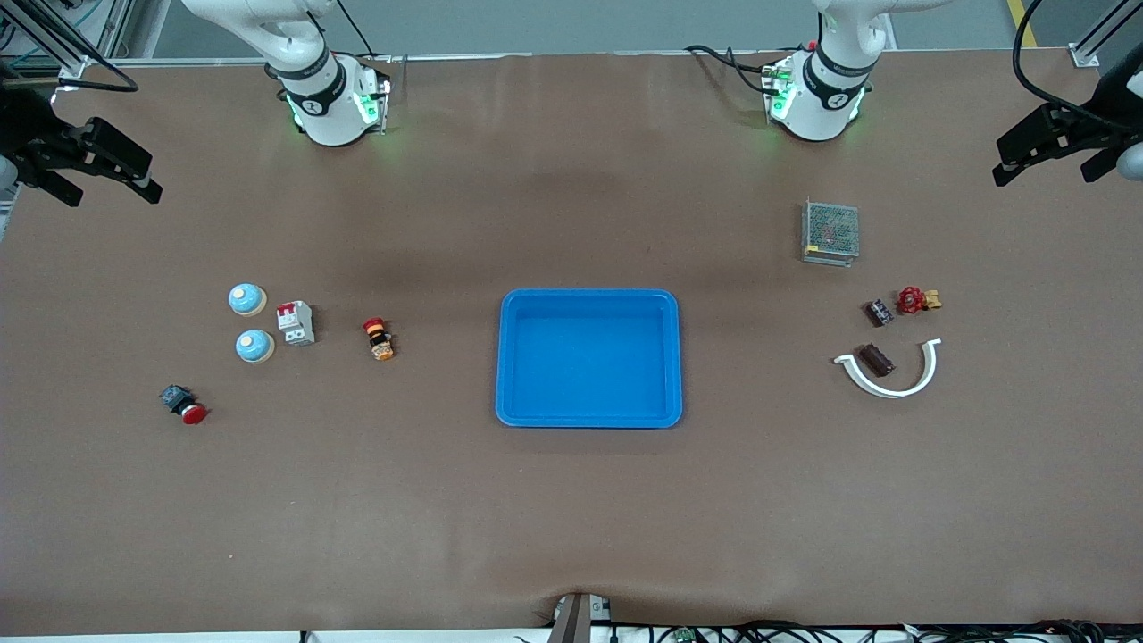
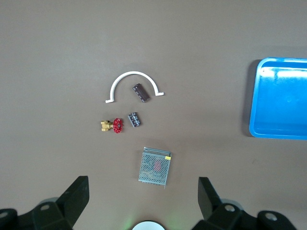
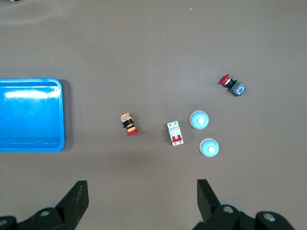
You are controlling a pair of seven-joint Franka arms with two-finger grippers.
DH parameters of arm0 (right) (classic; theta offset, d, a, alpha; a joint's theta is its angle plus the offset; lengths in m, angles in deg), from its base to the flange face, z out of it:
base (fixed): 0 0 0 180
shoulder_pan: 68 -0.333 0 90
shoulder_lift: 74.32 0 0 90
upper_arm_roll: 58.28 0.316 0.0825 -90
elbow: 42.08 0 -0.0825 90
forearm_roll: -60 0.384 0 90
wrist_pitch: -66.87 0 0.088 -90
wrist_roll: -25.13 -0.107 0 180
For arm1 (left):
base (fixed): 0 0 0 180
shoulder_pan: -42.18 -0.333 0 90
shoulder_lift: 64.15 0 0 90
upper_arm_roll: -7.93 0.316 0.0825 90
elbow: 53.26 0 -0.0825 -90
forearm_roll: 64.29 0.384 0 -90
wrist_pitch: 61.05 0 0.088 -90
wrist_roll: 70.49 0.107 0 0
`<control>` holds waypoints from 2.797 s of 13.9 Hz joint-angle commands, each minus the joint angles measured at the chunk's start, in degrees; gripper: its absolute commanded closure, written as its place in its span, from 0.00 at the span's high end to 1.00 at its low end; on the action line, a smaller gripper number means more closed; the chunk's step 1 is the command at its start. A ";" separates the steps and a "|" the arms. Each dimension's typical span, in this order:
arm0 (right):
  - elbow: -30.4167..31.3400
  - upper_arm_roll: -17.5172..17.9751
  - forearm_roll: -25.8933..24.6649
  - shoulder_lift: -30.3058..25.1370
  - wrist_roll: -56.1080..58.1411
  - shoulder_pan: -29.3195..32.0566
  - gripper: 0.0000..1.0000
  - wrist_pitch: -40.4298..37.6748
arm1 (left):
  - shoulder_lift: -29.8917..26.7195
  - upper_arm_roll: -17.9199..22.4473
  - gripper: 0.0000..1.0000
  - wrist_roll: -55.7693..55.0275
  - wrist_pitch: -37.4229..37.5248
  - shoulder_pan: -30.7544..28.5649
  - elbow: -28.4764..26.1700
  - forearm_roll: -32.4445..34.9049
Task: Place electrolytic capacitor and blue bell in tray
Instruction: 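Move both grippers out toward the bells and the capacitors, then grasp the blue bell with the right gripper while the left gripper grasps capacitor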
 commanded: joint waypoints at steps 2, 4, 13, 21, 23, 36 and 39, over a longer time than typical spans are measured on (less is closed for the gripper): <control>0.36 -0.05 0.69 -0.37 -0.95 -0.21 1.00 0.40 | 0.40 -0.13 1.00 0.40 1.14 -0.12 1.10 0.27; 0.36 -0.05 0.17 -0.19 -0.95 -0.21 1.00 0.48 | 0.40 -0.13 1.00 0.40 1.14 -0.21 1.18 0.53; 0.80 -0.05 -0.01 -0.19 -0.86 0.05 1.00 0.40 | 1.63 0.40 1.00 -1.44 0.09 -0.47 -4.42 1.41; 1.42 -0.23 -0.01 -0.19 -0.77 0.32 1.00 1.01 | 0.13 0.14 1.00 -2.76 -15.37 -4.78 -21.56 0.46; 4.13 -0.23 -0.10 -0.36 -0.68 0.50 1.00 2.67 | 0.14 -0.04 1.00 -4.94 -21.42 -4.78 -26.39 0.45; 28.92 -0.41 -4.40 5.51 2.31 4.80 1.00 26.49 | 11.64 -0.21 0.96 -14.72 -48.60 -9.70 -43.11 -1.31; 35.67 -0.49 -4.40 6.22 2.39 4.98 1.00 36.92 | 14.02 -0.21 0.89 -16.99 -50.72 -9.61 -43.02 -2.19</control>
